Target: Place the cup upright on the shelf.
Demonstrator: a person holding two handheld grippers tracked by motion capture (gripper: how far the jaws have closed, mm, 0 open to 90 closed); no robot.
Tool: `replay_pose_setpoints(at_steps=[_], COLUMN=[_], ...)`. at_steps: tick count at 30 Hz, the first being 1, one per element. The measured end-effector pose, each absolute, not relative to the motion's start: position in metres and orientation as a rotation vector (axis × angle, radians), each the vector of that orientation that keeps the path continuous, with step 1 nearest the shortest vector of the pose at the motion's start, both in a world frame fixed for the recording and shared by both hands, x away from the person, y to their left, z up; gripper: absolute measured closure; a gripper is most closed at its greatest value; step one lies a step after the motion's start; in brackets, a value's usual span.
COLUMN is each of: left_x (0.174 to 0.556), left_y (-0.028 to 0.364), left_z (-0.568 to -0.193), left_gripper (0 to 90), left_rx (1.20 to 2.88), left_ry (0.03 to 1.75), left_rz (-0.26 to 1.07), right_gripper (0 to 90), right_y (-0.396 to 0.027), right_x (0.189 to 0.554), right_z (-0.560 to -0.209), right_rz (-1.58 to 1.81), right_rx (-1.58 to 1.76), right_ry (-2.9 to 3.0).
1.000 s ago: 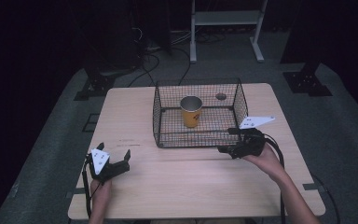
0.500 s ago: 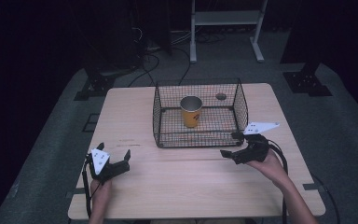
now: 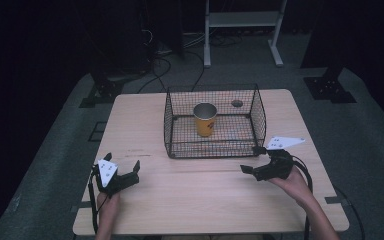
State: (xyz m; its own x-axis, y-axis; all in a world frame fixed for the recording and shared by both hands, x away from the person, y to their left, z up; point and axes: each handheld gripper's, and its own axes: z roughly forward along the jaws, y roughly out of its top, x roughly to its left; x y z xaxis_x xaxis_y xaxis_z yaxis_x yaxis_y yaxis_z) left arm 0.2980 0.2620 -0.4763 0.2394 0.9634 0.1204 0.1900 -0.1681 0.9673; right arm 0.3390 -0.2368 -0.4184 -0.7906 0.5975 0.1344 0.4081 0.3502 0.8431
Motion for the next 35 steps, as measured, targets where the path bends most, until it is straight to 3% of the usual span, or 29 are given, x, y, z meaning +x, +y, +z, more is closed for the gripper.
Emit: replay_pose_setpoints(at_steps=[35], left_x=[0.299], left_y=[0.261], left_z=[-0.476], left_gripper=[0.0], left_rx=[1.577], left_ry=[1.117], left_rz=[1.038], right_gripper=[9.3], right_y=[-0.259], right_x=[0.316], right_z=[-0.439], right_rz=[1.442], right_rx=[0.991], right_ry=[2.357])
